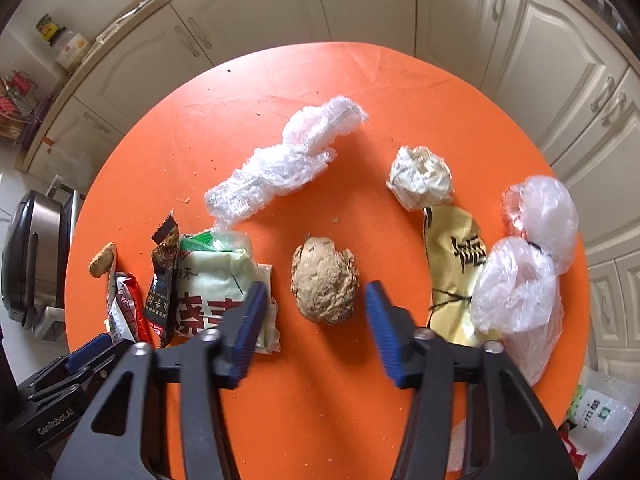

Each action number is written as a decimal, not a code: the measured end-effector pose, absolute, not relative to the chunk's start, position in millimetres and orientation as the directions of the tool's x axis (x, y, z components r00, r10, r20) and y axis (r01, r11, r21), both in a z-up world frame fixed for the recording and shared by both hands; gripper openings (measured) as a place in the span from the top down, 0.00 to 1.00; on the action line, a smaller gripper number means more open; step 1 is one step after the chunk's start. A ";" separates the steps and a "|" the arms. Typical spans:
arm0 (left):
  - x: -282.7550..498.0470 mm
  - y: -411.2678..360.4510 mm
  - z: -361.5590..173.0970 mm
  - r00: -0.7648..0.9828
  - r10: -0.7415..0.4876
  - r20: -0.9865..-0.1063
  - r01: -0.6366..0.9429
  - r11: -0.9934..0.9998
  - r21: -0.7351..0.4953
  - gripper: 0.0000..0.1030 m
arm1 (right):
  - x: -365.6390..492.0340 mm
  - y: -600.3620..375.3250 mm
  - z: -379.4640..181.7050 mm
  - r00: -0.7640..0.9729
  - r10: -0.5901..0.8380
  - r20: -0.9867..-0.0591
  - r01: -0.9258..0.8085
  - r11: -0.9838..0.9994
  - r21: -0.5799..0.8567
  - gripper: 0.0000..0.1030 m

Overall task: Collect trash
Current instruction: 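Grasp the white printed snack wrapper with the left tool while the right tool grasps another brown ball, then carry both items over the blue bucket and open both tools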

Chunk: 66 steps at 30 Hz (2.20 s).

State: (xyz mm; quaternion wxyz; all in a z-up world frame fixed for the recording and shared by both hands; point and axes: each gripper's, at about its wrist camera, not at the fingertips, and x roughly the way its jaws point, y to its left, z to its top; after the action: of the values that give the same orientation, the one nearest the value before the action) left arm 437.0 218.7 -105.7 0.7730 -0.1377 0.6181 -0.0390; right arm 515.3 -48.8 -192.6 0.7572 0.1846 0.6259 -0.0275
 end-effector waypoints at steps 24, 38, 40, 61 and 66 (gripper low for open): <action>440.7 198.6 -123.3 0.285 -0.230 -0.930 -0.121 0.954 -0.273 0.84 | 472.2 -67.0 -178.8 0.269 0.275 -0.923 0.222 0.915 0.337 0.68; 406.2 187.2 -80.9 0.349 -0.236 -0.907 -0.043 0.963 -0.267 0.84 | 437.0 -74.8 -145.1 0.336 0.279 -0.899 0.225 0.904 0.365 0.68; 401.2 180.9 -77.2 0.349 -0.236 -0.907 -0.021 0.965 -0.260 0.84 | 428.4 -77.0 -138.5 0.349 0.273 -0.897 0.224 0.905 0.363 0.68; 365.4 -35.9 -60.2 0.321 -0.284 -0.903 0.371 0.915 -0.156 0.84 | 313.2 -208.8 -111.9 0.491 0.172 -0.854 0.430 0.804 0.410 0.68; 359.2 -107.8 -68.1 0.287 -0.299 -0.910 0.481 0.866 -0.132 0.84 | 282.0 -255.6 -121.6 0.495 0.131 -0.859 0.510 0.756 0.410 0.68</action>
State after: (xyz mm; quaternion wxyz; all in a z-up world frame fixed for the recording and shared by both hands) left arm 359.2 -107.8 -68.1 0.7978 0.0839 0.5447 -0.2444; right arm 282.0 -255.6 -121.6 0.7998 0.3285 0.4882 -0.1185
